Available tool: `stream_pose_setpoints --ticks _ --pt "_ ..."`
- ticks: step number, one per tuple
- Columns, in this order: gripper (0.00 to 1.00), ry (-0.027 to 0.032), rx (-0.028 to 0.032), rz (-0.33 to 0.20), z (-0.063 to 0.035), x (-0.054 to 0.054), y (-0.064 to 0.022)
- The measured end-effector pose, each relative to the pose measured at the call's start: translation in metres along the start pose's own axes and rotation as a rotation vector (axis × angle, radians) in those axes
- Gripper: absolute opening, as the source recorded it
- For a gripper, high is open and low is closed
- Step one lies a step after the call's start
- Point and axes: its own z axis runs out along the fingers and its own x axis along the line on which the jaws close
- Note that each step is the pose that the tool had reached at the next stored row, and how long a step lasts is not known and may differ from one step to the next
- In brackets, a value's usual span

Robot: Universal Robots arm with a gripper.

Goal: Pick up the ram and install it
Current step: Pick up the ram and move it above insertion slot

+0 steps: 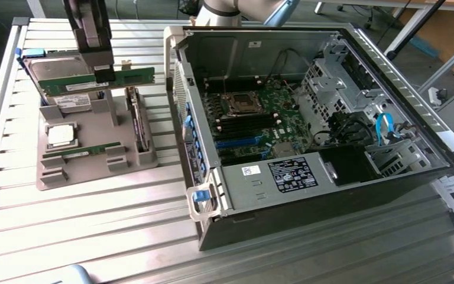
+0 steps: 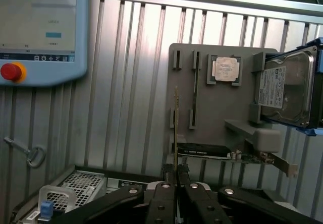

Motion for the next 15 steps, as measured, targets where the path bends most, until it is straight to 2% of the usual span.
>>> stream_pose_setpoints --ticks 15 --pt "0.13 0.0001 0.0 0.0 0.0003 0.002 -0.0158"
